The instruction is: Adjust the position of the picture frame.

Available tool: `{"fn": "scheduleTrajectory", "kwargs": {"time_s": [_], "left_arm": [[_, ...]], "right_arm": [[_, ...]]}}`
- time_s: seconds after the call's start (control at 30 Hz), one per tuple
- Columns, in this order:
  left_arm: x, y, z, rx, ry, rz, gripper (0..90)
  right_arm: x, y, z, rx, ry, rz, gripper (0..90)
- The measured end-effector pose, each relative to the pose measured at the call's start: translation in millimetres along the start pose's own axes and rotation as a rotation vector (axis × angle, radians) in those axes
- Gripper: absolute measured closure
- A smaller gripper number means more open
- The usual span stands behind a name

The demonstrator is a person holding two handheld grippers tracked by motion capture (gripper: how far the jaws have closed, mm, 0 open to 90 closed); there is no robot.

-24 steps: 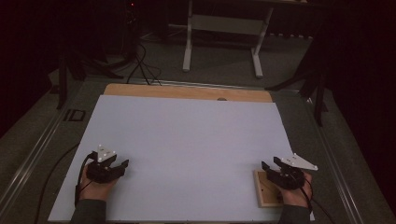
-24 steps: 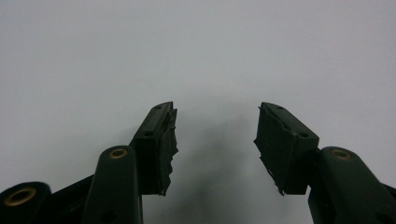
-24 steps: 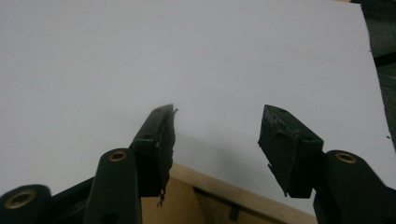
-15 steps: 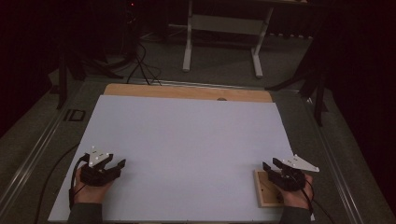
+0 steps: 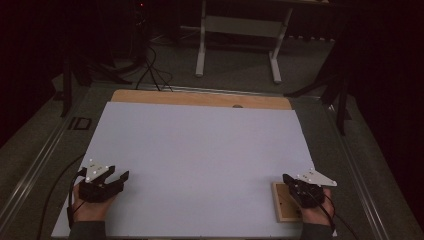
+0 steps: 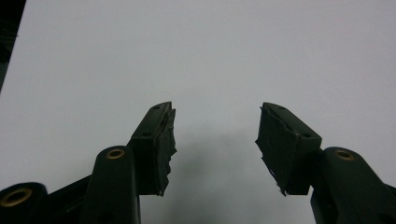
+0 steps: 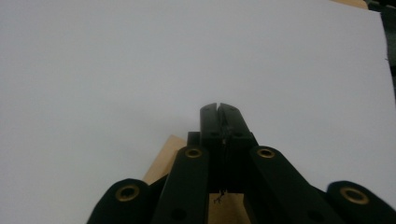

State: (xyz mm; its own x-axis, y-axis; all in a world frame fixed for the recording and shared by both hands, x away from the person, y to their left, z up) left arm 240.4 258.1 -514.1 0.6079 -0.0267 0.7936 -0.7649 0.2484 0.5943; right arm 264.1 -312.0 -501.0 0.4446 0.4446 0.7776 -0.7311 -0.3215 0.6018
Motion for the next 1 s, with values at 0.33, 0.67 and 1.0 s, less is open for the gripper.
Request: {"fn": "scheduleTrajectory", "kwargs": {"time_s": [0.33, 0.67, 1.0], "left_arm": [[1.0, -2.3, -0.3, -0.003, 0.008, -0.001, 45.4], [0.9, -4.1, -1.8, -0.003, 0.012, -0.006, 45.3], [1.1, -5.1, -1.2, -0.005, 0.012, -0.006, 45.3]], "right_arm": [[-3.5, 1.9, -6.5, 0.051, 0.016, -0.022, 89.5], [-8.9, 5.9, -16.3, 0.08, 0.042, -0.06, 89.5], [-16.2, 13.5, -25.0, 0.088, 0.055, -0.08, 89.5]]}}
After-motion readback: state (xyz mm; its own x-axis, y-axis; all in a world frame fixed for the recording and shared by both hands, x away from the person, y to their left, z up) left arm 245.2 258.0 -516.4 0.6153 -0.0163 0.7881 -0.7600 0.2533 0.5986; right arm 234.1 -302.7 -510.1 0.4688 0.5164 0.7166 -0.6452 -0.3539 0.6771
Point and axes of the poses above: each handheld gripper's, and its own axes: y roughly backward along the jaws, x roughly out of its top, z roughly to its right, the point moved 1 cm from there along -y, roughly forward along the jaws, and after that the axes turned 7 degrees about y, right-handed, at the moved point
